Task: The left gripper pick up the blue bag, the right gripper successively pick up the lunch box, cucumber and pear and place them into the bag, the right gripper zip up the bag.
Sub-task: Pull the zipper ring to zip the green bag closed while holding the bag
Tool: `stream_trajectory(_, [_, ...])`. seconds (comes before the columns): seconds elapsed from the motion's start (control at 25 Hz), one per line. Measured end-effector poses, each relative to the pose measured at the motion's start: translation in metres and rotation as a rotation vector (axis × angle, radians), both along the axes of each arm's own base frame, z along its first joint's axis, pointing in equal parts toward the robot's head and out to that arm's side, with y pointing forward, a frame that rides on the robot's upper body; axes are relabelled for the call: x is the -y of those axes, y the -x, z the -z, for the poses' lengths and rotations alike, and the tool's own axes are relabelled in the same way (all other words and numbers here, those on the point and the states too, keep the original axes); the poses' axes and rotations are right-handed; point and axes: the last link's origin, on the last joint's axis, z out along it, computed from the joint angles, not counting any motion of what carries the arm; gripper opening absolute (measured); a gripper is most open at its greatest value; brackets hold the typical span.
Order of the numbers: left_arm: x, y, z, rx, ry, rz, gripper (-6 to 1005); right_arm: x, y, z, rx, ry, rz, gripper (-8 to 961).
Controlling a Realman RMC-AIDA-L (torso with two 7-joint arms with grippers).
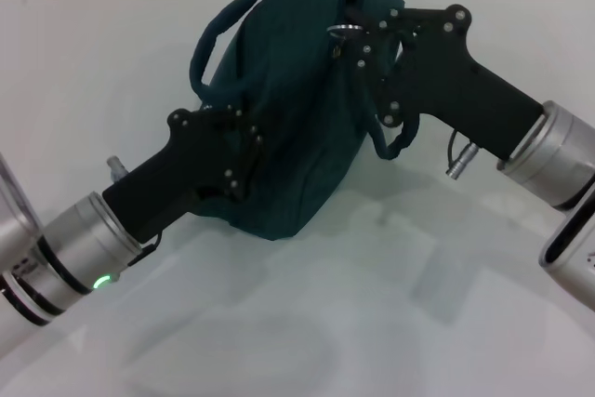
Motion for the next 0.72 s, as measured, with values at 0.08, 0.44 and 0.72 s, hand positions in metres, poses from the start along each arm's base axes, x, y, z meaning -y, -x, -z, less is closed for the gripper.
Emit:
stream_trajectory(0.08, [0.002,0.001,0.001,-0.007,-0.001,0.0,56,0.0,-0.001,-0.001,-0.003,-0.004,0.005,36])
stream_trajectory(0.44, [0.005,0.011,-0.004,-0.007,-0.068,-0.047,55,-0.012,-0.007,-0.016,-0.076,-0.062,0.089,36])
stream_trajectory(0.72, [0.004,0.018,-0.009,-0.007,-0.092,-0.085,54,-0.019,-0.021,-0.033,-0.118,-0.132,0.145,36])
